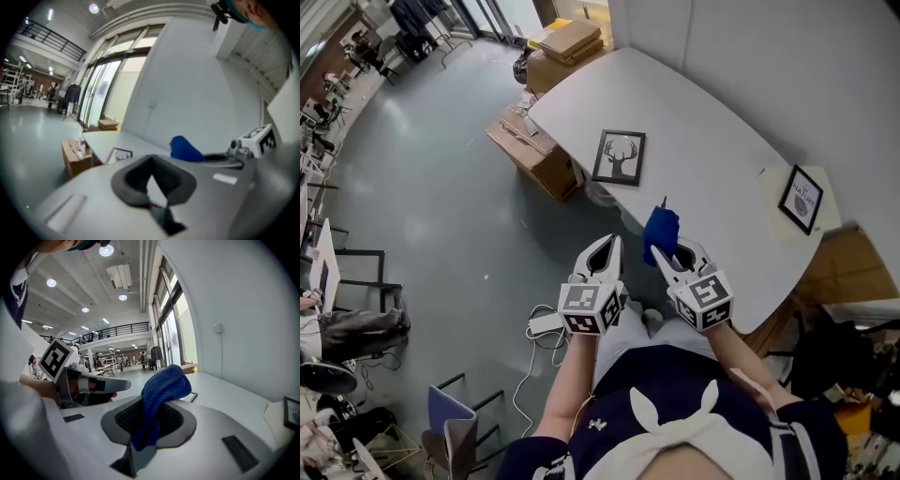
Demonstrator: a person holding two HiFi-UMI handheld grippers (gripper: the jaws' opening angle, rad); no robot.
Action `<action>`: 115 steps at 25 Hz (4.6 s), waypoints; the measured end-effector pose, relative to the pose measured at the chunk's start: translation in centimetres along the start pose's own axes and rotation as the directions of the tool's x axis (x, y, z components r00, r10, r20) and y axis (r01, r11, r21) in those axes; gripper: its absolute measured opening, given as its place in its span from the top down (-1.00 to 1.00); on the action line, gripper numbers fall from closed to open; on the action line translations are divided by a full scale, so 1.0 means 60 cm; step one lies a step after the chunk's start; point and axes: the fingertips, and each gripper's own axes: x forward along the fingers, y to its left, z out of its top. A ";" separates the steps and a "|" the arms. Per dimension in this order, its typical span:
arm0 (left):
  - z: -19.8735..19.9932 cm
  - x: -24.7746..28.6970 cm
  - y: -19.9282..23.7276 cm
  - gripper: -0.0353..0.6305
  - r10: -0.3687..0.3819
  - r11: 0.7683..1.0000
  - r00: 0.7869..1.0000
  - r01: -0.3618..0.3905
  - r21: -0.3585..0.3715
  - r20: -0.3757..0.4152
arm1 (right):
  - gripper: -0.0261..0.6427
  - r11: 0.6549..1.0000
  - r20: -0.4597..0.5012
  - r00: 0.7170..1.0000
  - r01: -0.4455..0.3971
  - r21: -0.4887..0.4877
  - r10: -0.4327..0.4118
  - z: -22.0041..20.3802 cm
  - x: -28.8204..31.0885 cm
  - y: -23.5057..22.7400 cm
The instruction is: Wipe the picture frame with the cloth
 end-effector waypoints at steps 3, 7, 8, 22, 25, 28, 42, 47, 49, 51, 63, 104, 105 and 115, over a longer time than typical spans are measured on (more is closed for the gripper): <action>0.017 0.025 0.017 0.88 -0.021 1.000 1.000 0.021 0.008 -0.006 | 0.74 1.000 0.003 1.000 0.022 0.008 -0.022 0.016 0.025 -0.018; 0.041 0.050 0.043 0.88 -0.038 0.999 0.999 0.039 0.020 -0.013 | 0.74 0.998 0.000 0.998 0.055 0.031 -0.055 0.035 0.060 -0.038; 0.048 0.055 0.052 0.88 -0.040 0.999 0.999 0.040 0.023 -0.013 | 0.74 0.998 0.000 0.998 0.060 0.033 -0.060 0.040 0.069 -0.040; 0.073 0.092 0.135 0.88 -0.064 0.996 0.997 0.067 0.060 -0.049 | 0.74 0.992 0.019 0.994 0.108 0.071 -0.110 0.066 0.155 -0.046; 0.067 0.094 0.140 0.88 -0.074 0.995 0.995 0.078 0.062 -0.068 | 0.74 0.989 0.005 0.993 0.115 0.090 -0.116 0.058 0.161 -0.048; 0.064 0.102 0.151 0.88 -0.076 0.995 0.994 0.081 0.060 -0.076 | 0.74 0.987 0.008 0.992 0.125 0.100 -0.126 0.057 0.170 -0.056; 0.051 0.184 0.207 0.88 -0.107 0.992 0.983 0.116 0.052 -0.152 | 0.74 0.982 -0.037 0.984 0.176 0.070 -0.174 0.048 0.249 -0.127; 0.038 0.226 0.238 0.88 -0.127 0.985 0.967 0.149 0.085 -0.223 | 0.74 0.975 -0.077 0.979 0.195 0.102 -0.188 0.032 0.276 -0.151; 0.043 0.247 0.256 0.88 -0.122 0.985 0.964 0.147 0.092 -0.234 | 0.74 0.973 -0.092 0.976 0.206 0.104 -0.197 0.031 0.289 -0.169; 0.048 0.267 0.273 0.88 -0.121 0.986 0.963 0.146 0.087 -0.243 | 0.74 0.970 -0.101 0.973 0.219 0.109 -0.208 0.032 0.304 -0.189; 0.039 0.370 0.349 0.88 -0.139 0.984 0.932 0.167 0.058 -0.334 | 0.74 0.958 -0.134 0.963 0.251 0.138 -0.233 0.052 0.410 -0.273; -0.107 0.516 0.388 0.88 -0.155 0.982 0.821 0.191 0.007 -0.550 | 0.74 0.952 -0.341 0.909 0.289 0.099 -0.241 -0.043 0.561 -0.423; -0.110 0.517 0.388 0.88 -0.154 0.982 0.818 0.190 0.008 -0.554 | 0.74 0.952 -0.342 0.908 0.290 0.096 -0.242 -0.045 0.566 -0.426; -0.128 0.524 0.389 0.88 -0.145 0.983 0.805 0.182 0.007 -0.575 | 0.74 0.946 -0.401 0.872 0.322 0.038 -0.280 -0.078 0.591 -0.439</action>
